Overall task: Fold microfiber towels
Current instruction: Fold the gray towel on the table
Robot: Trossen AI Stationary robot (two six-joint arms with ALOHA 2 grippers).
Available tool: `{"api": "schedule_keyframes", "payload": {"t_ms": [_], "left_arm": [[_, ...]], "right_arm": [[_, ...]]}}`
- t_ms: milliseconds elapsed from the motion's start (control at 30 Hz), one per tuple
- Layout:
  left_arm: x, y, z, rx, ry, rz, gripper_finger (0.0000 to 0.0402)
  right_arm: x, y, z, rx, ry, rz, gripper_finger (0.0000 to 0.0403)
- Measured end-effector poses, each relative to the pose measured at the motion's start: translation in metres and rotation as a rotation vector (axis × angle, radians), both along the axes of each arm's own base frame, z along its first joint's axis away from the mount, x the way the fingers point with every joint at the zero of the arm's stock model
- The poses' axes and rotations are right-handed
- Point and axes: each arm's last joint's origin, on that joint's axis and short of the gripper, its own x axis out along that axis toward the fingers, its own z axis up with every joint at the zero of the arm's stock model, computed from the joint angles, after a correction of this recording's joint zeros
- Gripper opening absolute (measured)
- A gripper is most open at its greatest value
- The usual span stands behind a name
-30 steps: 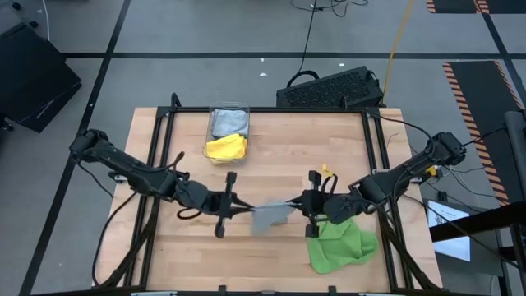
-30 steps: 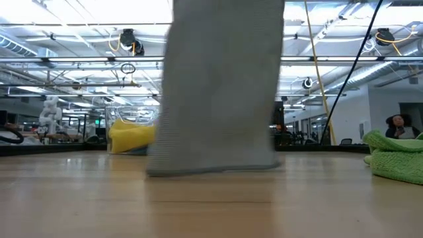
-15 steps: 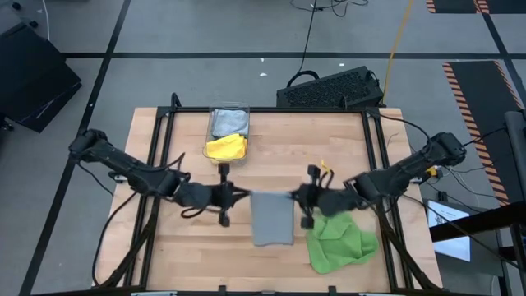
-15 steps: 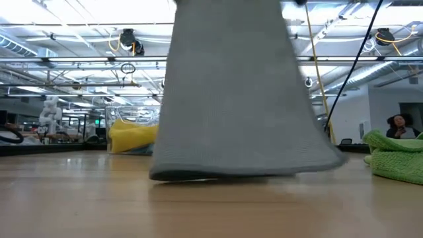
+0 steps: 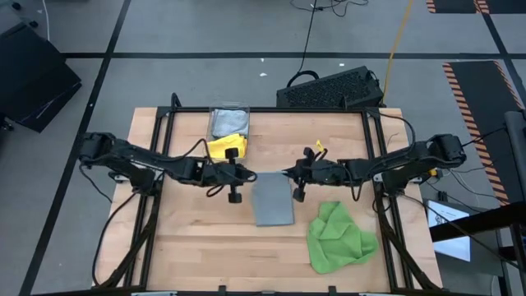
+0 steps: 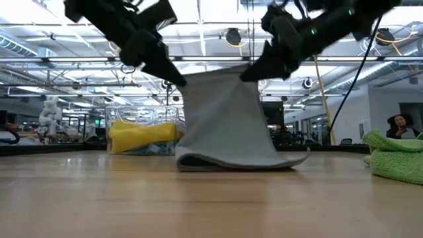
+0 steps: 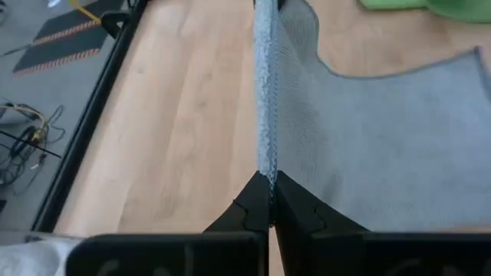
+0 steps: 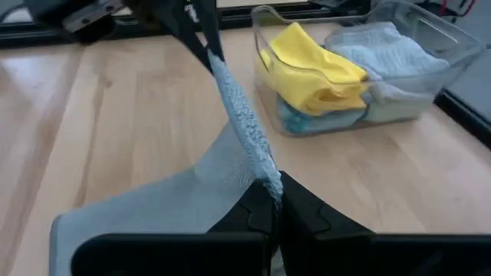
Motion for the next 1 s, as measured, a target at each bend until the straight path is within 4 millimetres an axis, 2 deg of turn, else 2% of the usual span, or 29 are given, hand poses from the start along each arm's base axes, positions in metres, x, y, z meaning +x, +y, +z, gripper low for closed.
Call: {"api": "schedule_keyframes", "payload": {"t_ms": [133, 267, 433, 567, 767, 1000], "left_arm": [[0.008, 0.001, -0.011, -0.014, 0.021, -0.015, 0.0004], [0.013, -0.007, -0.018, -0.080, 0.015, -0.054, 0.0008], [0.016, -0.024, -0.029, -0.111, 0.023, -0.080, 0.0004], [0.015, -0.039, -0.034, -0.142, 0.037, -0.098, 0.0009], [0.017, -0.067, -0.039, -0.196, -0.002, -0.156, 0.0007], [0.020, -0.087, -0.060, -0.189, 0.018, -0.196, 0.0005]], "right_arm": [[-0.009, -0.008, -0.021, 0.052, -0.027, 0.032, 0.0000], [-0.015, -0.008, -0.032, 0.153, -0.025, 0.070, 0.0000], [-0.007, 0.004, -0.051, 0.268, -0.012, 0.149, 0.0000], [-0.001, 0.016, -0.067, 0.295, 0.004, 0.198, 0.0000], [-0.002, 0.022, -0.070, 0.326, 0.034, 0.235, 0.0000], [-0.003, 0.024, -0.070, 0.372, 0.060, 0.303, 0.0000]]}}
